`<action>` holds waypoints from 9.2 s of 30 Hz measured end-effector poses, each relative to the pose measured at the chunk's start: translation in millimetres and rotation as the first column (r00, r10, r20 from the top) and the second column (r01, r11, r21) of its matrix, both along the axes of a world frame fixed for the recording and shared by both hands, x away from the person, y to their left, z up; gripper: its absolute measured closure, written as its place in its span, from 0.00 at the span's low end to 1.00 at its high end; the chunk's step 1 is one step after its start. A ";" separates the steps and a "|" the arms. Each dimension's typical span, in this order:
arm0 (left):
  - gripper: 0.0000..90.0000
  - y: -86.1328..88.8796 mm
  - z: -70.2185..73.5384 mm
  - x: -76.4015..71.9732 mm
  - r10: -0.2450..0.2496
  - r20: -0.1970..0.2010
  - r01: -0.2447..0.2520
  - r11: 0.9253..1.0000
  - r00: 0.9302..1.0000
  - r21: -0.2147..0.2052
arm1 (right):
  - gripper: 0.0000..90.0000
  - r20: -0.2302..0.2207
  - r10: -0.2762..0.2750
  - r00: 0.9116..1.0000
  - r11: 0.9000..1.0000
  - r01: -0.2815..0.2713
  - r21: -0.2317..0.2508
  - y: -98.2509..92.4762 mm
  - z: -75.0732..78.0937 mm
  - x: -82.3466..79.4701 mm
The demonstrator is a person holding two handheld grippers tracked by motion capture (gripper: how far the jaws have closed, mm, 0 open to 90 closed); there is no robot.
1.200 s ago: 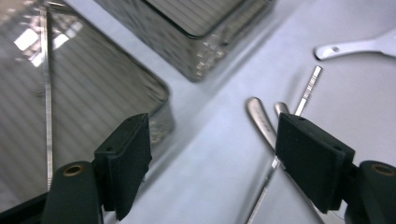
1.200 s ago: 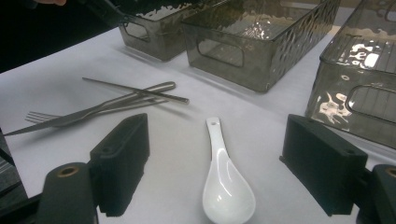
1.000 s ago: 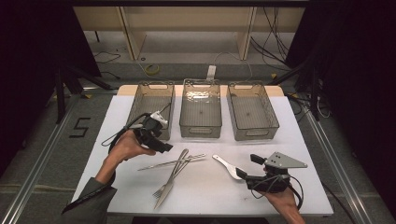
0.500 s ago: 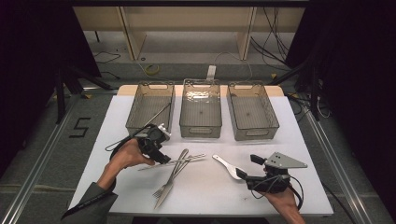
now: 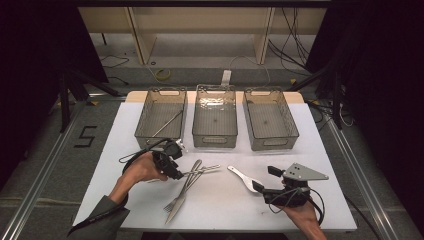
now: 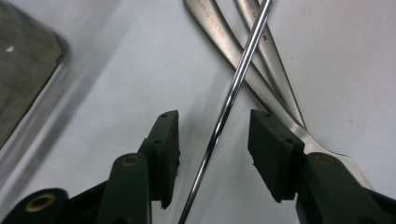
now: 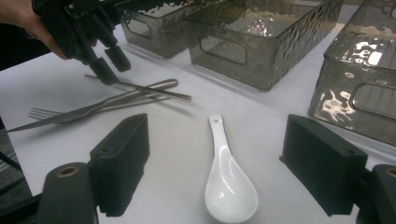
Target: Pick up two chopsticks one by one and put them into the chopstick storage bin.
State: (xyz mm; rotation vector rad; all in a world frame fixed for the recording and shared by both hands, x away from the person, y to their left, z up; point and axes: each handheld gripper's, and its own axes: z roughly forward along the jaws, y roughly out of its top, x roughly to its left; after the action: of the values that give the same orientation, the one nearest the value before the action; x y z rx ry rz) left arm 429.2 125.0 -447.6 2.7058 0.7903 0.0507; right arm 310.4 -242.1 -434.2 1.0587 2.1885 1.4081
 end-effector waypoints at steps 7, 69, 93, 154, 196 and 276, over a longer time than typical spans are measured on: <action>0.66 -2.9 -5.9 0.4 -0.020 -0.016 0.020 1.000 1.000 0.016 | 0.27 -0.001 -0.002 1.000 1.000 0.002 0.001 -0.1 0.1 -0.1; 0.95 3.8 31.4 -0.1 -0.007 0.157 0.029 0.991 0.988 -0.133 | 0.27 -0.003 0.001 1.000 1.000 -0.001 0.002 -0.6 -0.3 0.2; 0.95 31.2 53.1 12.2 0.173 0.202 -0.114 0.956 0.964 -0.271 | 0.27 -0.008 -0.004 1.000 1.000 0.004 0.002 -1.0 -0.7 0.4; 0.95 73.9 92.8 116.1 0.450 0.277 -0.342 0.867 0.849 -0.362 | 0.27 -0.019 -0.006 1.000 1.000 0.006 0.003 -0.6 -3.3 4.5; 0.95 96.2 40.6 122.9 0.525 0.217 -0.431 0.826 0.823 -0.362 | 0.27 -0.029 -0.007 1.000 1.000 0.007 0.009 -0.8 -4.5 5.5; 0.23 59.9 34.2 -20.6 0.437 0.178 -0.245 0.747 0.882 -0.618 | 0.30 -0.121 0.029 0.992 0.985 -0.049 -0.164 19.9 6.3 47.1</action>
State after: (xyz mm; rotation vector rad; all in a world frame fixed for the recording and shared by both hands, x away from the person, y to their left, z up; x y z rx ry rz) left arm 408.6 184.9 -413.5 1.8822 1.0027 0.2722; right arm 357.5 -222.1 -427.9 1.0691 2.3760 1.1799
